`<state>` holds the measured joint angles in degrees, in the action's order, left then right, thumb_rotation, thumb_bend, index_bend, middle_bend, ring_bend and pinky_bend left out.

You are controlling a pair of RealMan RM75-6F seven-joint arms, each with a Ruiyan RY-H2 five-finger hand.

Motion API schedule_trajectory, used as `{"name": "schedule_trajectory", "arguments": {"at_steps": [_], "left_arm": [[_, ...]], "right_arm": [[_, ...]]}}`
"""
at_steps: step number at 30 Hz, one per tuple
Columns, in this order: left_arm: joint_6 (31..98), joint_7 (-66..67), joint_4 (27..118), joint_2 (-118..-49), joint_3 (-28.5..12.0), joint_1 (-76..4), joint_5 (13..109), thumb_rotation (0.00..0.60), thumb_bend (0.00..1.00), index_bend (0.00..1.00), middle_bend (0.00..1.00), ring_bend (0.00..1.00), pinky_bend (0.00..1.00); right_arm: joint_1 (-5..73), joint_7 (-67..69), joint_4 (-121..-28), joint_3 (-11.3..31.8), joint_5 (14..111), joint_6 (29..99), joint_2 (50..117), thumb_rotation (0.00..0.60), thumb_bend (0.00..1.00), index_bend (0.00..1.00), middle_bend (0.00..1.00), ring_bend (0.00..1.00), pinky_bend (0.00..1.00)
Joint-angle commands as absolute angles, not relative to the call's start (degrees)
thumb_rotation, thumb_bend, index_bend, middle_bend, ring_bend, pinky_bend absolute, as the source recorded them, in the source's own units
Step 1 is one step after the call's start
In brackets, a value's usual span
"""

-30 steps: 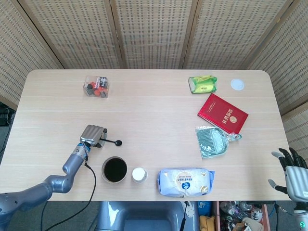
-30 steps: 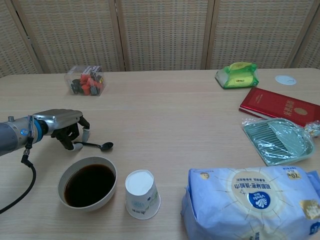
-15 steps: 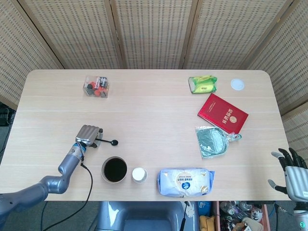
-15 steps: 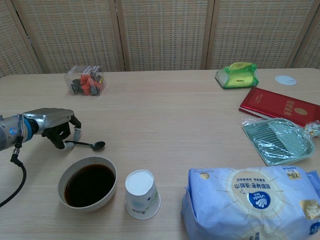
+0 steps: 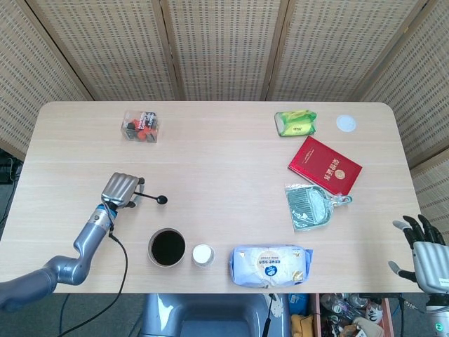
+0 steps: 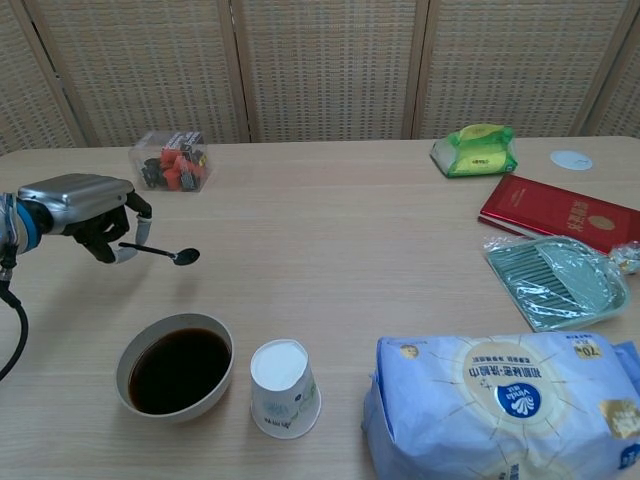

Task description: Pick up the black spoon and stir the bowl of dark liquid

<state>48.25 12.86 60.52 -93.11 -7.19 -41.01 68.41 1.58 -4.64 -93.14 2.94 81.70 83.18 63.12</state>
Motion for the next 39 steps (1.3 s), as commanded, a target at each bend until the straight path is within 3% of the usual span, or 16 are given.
{"name": "schedule_trajectory", "arguments": {"at_steps": [1,4,9,17,28,39], "left_arm": [[52.35,13.14,62.91,-90.73,-5.98,-40.24,72.61,0.600,0.43,0.65,0.88,0.80,0.78],[55.58,13.16,64.47,-89.07,-4.89,-39.79,76.28,0.600,0.43,0.65,0.88,0.80,0.78],[66.78,14.17,67.94,-84.54,-0.61,-38.66,89.46,0.600,0.43,0.65,0.88,0.80,0.78],[73.34,16.16,68.86,-81.86,3.41,-39.81,102.01,0.600,0.43,0.65,0.88,0.80,0.78],[74.67,22.34,64.99,-81.38,7.31,-41.19,111.85,0.600,0.43,0.65,0.88,0.80,0.78],[73.55,26.02,63.65,-83.80,7.38,-41.24,113.20,0.600,0.43,0.65,0.88,0.80,0.79]], "right_arm": [[1.57,-4.66,-93.18,2.92,81.77,83.23,63.15,0.600,0.18,0.26,0.23,0.07,0.19],[1.57,-4.68,-93.24,2.89,81.90,83.26,63.18,0.600,0.18,0.26,0.23,0.07,0.19],[1.63,-4.57,-93.29,2.77,82.43,83.38,63.55,0.600,0.18,0.26,0.23,0.07,0.19],[1.29,-3.89,-93.14,2.52,83.21,84.12,63.68,0.600,0.18,0.26,0.23,0.07,0.19],[-0.12,-2.54,-92.57,1.97,83.82,85.91,63.75,0.600,0.18,0.26,0.23,0.07,0.19],[-0.30,-2.00,-92.06,1.90,84.04,85.94,64.02,0.600,0.18,0.26,0.23,0.07,0.19]]}}
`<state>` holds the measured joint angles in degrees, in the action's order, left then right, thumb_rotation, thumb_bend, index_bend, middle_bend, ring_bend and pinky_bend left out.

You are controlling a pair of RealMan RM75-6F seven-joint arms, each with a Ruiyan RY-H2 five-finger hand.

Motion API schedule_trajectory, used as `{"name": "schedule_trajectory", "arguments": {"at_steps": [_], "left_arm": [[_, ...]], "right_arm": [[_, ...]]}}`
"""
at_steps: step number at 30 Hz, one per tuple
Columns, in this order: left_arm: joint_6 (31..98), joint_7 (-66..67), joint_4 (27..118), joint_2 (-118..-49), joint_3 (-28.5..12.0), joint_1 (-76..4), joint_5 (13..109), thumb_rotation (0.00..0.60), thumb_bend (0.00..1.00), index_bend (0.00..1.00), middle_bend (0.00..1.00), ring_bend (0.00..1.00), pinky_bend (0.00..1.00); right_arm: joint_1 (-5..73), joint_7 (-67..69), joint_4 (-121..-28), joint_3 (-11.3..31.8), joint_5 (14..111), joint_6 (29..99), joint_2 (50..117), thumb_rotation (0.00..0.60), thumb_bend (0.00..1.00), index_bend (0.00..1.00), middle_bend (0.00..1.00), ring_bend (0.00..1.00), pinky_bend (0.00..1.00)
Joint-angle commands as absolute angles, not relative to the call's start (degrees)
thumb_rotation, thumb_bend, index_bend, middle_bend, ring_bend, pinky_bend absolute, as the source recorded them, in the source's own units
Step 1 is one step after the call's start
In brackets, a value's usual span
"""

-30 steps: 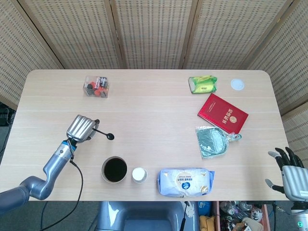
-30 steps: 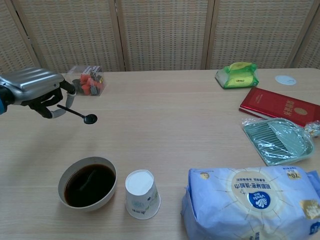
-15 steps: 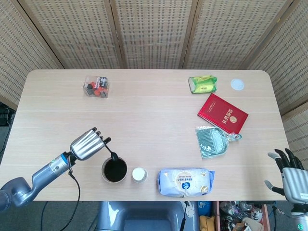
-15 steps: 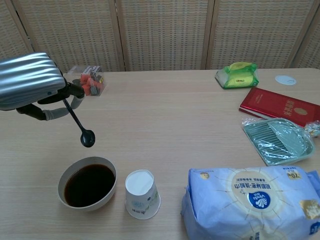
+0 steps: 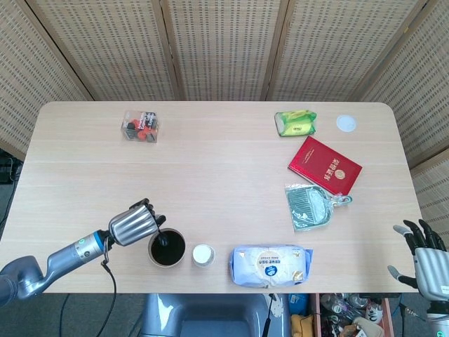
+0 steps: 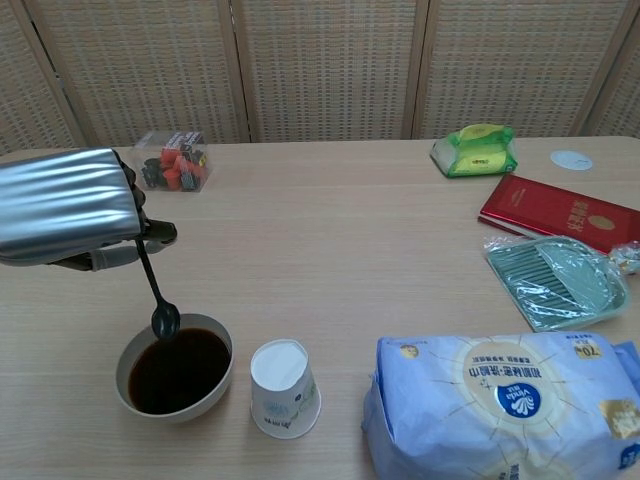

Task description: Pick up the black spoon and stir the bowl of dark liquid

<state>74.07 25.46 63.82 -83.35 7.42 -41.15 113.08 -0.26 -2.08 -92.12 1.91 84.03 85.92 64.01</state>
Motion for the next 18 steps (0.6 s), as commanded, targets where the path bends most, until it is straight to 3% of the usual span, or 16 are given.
{"name": "schedule_trajectory", "arguments": {"at_steps": [1,18], "left_arm": [[73.25,26.32,63.57,-83.95,7.45,-41.37,113.37,0.600,0.43,0.65,0.88,0.80,0.79],[66.68,32.69,64.62,-86.28,9.33,-43.26,115.95,0.600,0.43,0.65,0.88,0.80,0.78]], "right_arm": [[-0.34,-1.92,-92.02,1.91,84.01,85.98,64.00,0.600,0.18,0.26,0.23,0.07,0.19],[-1.60,0.64,-90.04,1.56,84.13,86.93,64.43,0.600,0.18,0.26,0.23,0.07,0.19]]}}
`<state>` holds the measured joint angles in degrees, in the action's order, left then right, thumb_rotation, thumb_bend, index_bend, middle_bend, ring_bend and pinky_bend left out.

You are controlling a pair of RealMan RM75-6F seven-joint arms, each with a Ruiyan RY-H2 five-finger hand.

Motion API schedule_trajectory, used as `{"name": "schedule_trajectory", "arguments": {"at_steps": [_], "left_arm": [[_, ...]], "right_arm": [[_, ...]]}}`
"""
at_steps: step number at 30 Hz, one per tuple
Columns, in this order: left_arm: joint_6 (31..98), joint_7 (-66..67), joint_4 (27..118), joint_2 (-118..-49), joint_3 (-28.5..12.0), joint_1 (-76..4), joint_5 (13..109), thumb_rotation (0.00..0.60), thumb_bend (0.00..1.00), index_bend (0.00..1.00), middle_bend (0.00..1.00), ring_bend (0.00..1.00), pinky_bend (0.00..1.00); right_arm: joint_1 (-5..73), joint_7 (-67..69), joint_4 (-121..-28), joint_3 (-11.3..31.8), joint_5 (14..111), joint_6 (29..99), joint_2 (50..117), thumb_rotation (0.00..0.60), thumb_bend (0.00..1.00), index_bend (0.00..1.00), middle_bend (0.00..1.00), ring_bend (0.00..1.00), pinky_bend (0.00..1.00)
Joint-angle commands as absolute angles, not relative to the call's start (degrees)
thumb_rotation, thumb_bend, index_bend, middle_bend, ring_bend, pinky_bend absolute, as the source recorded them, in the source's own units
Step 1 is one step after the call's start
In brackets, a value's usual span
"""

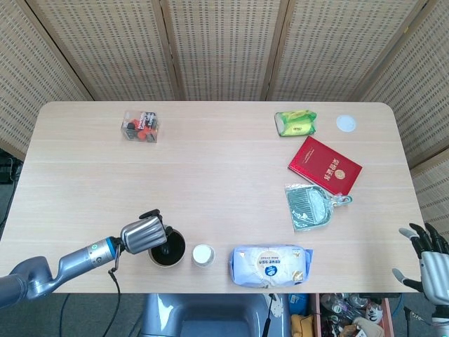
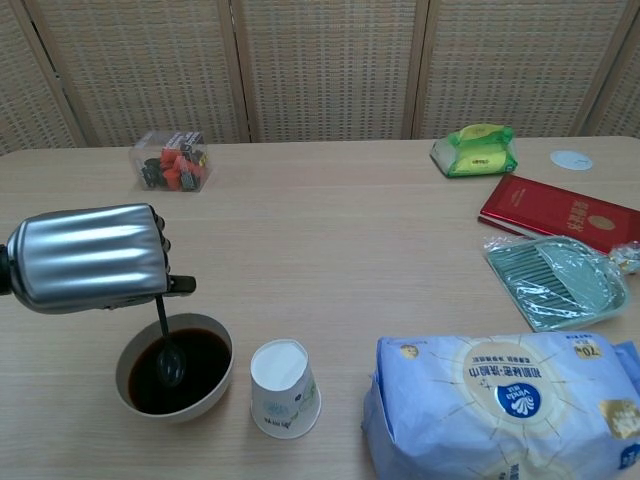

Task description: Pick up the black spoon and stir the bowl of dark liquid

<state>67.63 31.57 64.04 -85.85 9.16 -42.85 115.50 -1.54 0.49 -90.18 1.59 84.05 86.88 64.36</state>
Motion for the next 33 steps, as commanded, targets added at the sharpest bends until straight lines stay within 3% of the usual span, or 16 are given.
{"name": "schedule_trajectory", "arguments": {"at_steps": [1,20,33], "left_arm": [[66.12,33.35,64.91,-86.68,9.40,-43.64,116.39,0.600,0.43,0.65,0.88,0.80,0.78],[61.10,37.17,63.84,-90.58,6.38,-45.37,113.39,0.600,0.43,0.65,0.88,0.80,0.78],[64.28,36.37,64.71,-87.24,8.07,-44.78,114.63,0.600,0.43,0.65,0.88,0.80,0.79]], "right_arm": [[-1.65,0.85,-89.89,1.60,84.24,87.09,64.45,0.600,0.18,0.26,0.23,0.07,0.19],[-2.78,2.21,-88.87,1.55,83.93,87.65,64.42,0.600,0.18,0.26,0.23,0.07,0.19],[-2.76,2.32,-88.71,1.60,84.06,87.25,64.66,0.600,0.18,0.26,0.23,0.07,0.19]]}}
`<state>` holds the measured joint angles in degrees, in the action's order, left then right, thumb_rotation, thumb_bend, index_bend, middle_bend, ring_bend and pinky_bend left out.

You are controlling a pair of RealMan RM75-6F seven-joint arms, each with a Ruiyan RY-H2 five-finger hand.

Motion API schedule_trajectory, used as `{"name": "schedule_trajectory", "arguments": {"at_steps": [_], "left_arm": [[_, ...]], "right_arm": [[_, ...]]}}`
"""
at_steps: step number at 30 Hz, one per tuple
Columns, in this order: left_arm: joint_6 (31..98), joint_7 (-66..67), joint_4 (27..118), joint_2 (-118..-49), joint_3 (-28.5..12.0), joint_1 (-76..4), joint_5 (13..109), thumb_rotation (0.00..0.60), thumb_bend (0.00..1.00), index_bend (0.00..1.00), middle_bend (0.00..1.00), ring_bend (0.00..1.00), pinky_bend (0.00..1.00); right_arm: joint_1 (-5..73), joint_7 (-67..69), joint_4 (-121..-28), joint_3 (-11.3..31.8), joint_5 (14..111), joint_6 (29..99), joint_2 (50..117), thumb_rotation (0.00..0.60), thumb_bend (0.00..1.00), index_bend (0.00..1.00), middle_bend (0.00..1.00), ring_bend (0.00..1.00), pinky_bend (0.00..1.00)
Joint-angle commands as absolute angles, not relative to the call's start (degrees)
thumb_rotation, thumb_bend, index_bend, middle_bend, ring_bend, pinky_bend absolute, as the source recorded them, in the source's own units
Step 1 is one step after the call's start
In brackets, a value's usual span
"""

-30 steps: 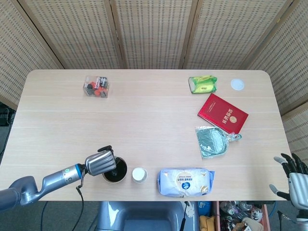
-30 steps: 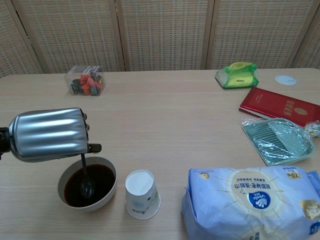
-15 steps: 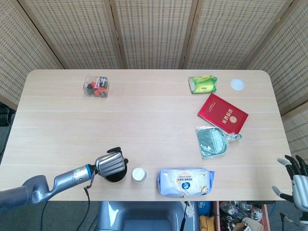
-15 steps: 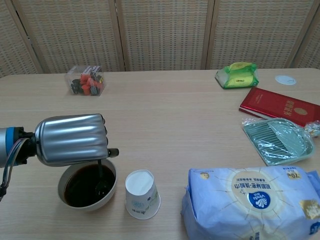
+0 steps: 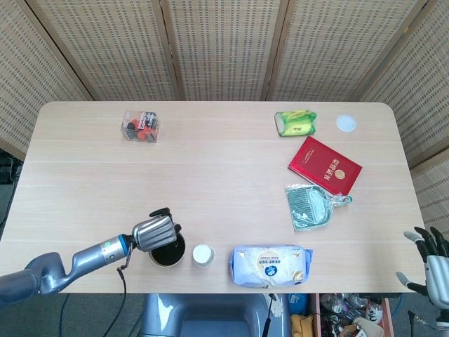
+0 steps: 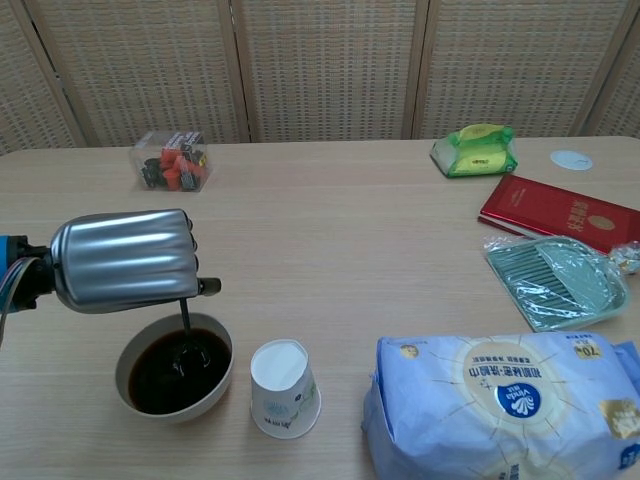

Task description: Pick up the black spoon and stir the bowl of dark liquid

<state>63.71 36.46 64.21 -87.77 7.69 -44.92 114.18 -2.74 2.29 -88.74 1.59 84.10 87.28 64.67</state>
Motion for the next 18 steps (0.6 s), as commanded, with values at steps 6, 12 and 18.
{"name": "schedule_trajectory", "arguments": {"at_steps": [6,12,18], "left_arm": [[64.50,36.61,66.15,-86.62,8.73,-44.86,115.48,0.600,0.43,0.65,0.88,0.80,0.79],[62.49,37.35,67.92,-87.88,8.82,-45.82,116.07,0.600,0.44,0.65,0.88,0.80,0.78],[60.97,37.87,67.39,-89.05,8.04,-46.15,115.12,0.600,0.44,0.65,0.88,0.80,0.78]], "right_arm": [[-2.86,2.33,-88.70,1.50,84.11,87.18,64.68,0.600,0.18,0.26,0.23,0.07,0.19],[-3.40,2.76,-88.37,1.45,83.96,87.67,64.75,0.600,0.18,0.26,0.23,0.07,0.19],[-3.45,2.84,-88.27,1.48,83.97,87.63,64.75,0.600,0.18,0.26,0.23,0.07,0.19]]}}
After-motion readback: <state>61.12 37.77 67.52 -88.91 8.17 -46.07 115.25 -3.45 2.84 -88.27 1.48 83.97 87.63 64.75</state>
